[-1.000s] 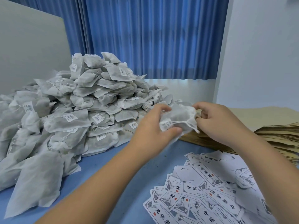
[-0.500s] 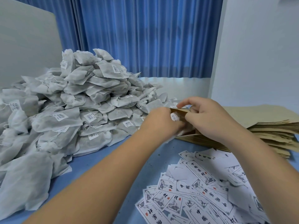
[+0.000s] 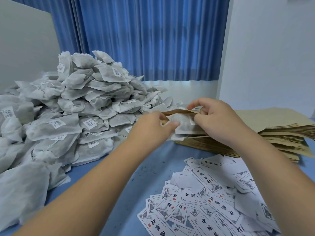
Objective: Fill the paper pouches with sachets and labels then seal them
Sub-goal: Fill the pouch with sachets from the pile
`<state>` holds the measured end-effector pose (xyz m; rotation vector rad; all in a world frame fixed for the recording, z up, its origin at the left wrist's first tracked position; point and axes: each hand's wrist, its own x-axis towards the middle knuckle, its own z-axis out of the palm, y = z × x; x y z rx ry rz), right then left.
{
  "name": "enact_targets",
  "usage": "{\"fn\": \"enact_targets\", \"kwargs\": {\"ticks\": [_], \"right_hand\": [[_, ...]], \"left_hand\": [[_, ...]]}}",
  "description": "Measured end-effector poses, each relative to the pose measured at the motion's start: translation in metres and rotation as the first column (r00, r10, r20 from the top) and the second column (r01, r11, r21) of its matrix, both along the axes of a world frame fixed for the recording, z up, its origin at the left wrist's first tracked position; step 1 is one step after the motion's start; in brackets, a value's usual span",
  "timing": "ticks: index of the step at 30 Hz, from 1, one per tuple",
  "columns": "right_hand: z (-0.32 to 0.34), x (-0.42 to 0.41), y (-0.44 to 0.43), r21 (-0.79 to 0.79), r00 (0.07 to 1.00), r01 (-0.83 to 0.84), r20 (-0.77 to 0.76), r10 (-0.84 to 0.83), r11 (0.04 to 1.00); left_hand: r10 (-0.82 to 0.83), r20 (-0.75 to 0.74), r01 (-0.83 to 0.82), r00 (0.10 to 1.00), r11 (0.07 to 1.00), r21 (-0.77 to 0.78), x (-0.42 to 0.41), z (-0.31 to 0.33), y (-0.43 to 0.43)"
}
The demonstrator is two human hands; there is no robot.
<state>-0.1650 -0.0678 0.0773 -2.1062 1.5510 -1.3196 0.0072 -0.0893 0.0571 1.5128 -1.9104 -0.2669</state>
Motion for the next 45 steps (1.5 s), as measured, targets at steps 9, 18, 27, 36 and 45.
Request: {"fn": "enact_targets", "kwargs": {"ticks": [9, 18, 27, 36, 45], "right_hand": [[0.001, 0.005, 0.003, -0.014, 1.0, -0.029, -0.005, 0.029, 0.999], [0.007, 0.011, 0.008, -0.042, 0.994, -0.055, 0.093, 0.059, 0.998], [0.0, 0.005, 0.001, -0.014, 0.998, 0.039, 0.045, -0.039, 0.999], [-0.007, 0.004, 0.001, 0.04, 0.999, 0.04, 0.008, -0.04, 0.998], [-0.013, 0.005, -0.004, 0.036, 0.998, 0.046, -0.055, -0.044, 0.998]], "left_hand": [[-0.192, -0.547, 0.363, 0.815, 0.905, 0.223, -0.016, 0.009, 0.01], [-0.309, -0.062, 0.308, 0.949, 0.951, -0.022, -0.046, -0.002, -0.01], [-0.35, -0.369, 0.377, 0.861, 0.926, 0.003, -0.044, -0.008, -0.015], [0.209, 0.142, -0.159, 0.967, 0.94, -0.303, 0.062, -0.039, -0.036], [0.506, 0.658, -0.447, 0.558, 0.851, -0.276, 0.141, -0.061, -0.072]]}}
